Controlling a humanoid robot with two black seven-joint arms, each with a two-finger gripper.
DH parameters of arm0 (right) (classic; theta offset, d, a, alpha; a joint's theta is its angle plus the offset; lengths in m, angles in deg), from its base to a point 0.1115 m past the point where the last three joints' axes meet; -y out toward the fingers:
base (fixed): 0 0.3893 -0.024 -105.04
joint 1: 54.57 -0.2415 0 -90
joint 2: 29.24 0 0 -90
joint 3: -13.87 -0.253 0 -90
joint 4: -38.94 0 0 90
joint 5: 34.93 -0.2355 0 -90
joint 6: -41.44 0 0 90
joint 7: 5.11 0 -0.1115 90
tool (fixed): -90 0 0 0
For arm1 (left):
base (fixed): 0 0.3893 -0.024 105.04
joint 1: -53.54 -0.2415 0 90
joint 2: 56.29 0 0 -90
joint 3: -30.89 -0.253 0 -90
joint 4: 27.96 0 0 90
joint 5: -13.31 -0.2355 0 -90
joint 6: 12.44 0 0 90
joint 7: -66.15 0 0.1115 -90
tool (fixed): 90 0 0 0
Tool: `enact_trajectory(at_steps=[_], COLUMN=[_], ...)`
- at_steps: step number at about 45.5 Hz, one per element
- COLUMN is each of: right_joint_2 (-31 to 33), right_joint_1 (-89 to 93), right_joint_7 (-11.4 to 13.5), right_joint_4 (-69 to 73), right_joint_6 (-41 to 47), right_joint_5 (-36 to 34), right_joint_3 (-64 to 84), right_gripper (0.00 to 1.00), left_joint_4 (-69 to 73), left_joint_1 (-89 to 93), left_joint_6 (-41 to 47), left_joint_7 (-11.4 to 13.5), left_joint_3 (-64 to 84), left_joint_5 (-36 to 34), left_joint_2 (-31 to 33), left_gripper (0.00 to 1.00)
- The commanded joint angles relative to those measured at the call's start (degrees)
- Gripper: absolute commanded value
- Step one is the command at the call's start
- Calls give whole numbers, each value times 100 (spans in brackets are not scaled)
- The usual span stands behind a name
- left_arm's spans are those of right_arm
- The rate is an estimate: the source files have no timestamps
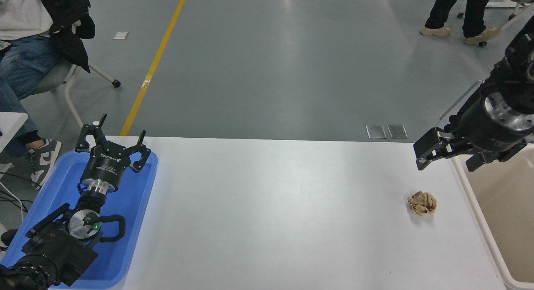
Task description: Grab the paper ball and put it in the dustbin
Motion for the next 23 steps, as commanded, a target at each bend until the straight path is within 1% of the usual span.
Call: enact_trajectory(at_steps=[1,6,13,23], right_joint_2=[-94,-112,-279,-569], right_joint_1=[1290,1844,2705,3584], right_joint_7=[-9,-9,-9,-9], right_joint_4=[-1046,-1451,-1987,-2190], right_joint_6=[-876,-1166,-2167,-3530], right_joint_5=[106,317,695,669], right_joint_3=[-77,-147,-305,-358], right_gripper=[100,100,100,100], left_joint_4=[2,2,-7,2], left_joint_1=[0,0,0,0], left_joint_6=[0,0,0,0], left_joint_7=[-8,1,1,1], left_joint_3=[0,0,0,0], left_joint_5=[-1,8,-1,-1], left_joint_2=[0,0,0,0], left_gripper=[100,100,100,100])
